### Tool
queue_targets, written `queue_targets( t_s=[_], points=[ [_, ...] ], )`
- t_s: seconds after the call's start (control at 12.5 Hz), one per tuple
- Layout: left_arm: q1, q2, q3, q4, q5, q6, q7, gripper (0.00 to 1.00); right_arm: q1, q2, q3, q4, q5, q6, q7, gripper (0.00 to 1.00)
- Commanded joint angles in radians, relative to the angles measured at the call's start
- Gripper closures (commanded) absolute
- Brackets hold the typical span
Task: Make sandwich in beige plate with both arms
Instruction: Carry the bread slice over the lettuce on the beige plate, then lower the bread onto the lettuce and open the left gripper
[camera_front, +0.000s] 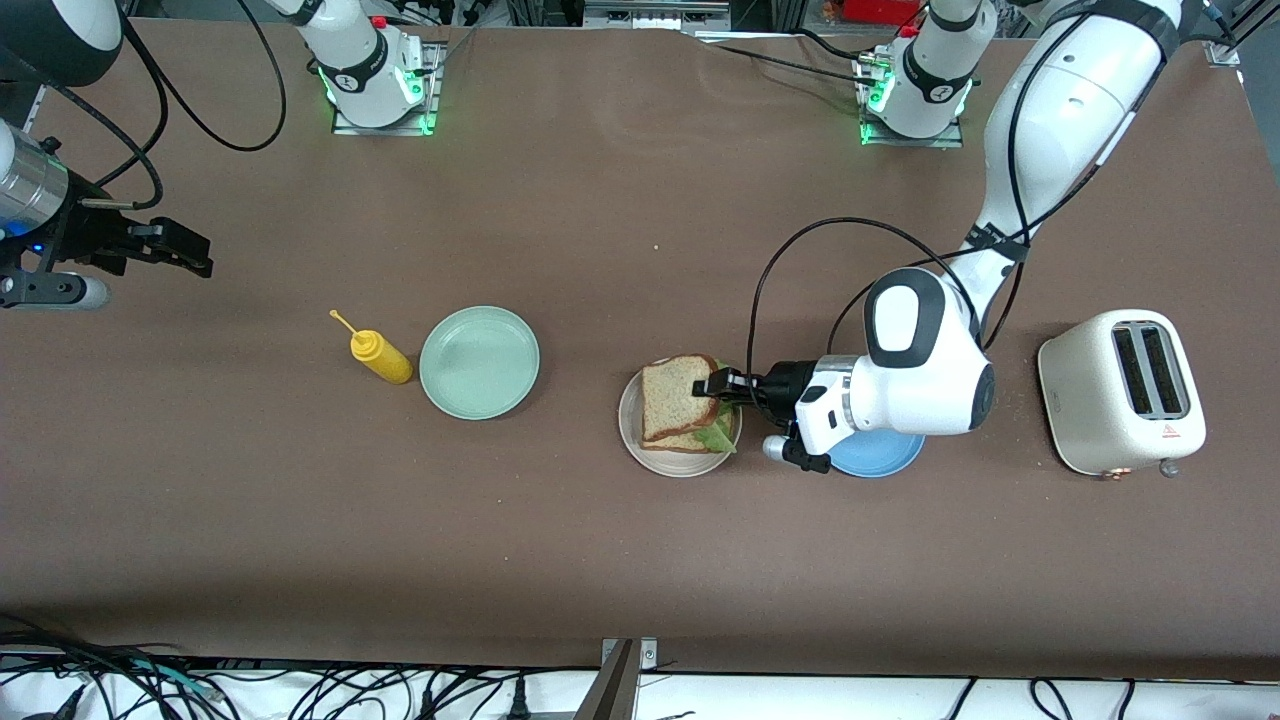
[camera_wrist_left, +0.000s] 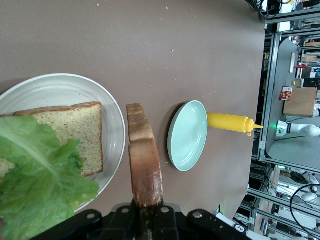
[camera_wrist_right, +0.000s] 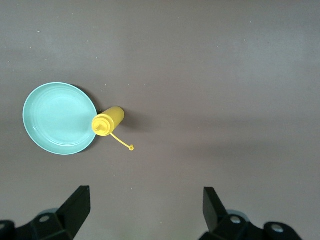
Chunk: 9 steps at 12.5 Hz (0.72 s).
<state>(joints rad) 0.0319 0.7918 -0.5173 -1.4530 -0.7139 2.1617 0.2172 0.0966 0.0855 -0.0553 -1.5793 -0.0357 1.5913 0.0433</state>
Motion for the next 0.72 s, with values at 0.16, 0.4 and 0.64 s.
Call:
queue_targets(
  t_s=[0.16, 0.4, 0.64],
  points=[
    [0.005, 0.101, 0.006, 0.025, -0.045, 0.065, 0.246, 1.0, 0.003, 0.007, 0.0, 0.016, -0.004, -0.002, 0.0, 0.0],
    [0.0, 0.124, 0.006, 0.022, -0.059, 0.095, 0.26, 0.89, 0.0, 0.007, 0.0, 0.016, -0.004, -0.002, 0.0, 0.0],
    [0.01, 0.122, 0.006, 0.007, -0.067, 0.093, 0.261, 0.0, 0.0, 0.008, 0.0, 0.016, -0.003, -0.002, 0.0, 0.0]
  ],
)
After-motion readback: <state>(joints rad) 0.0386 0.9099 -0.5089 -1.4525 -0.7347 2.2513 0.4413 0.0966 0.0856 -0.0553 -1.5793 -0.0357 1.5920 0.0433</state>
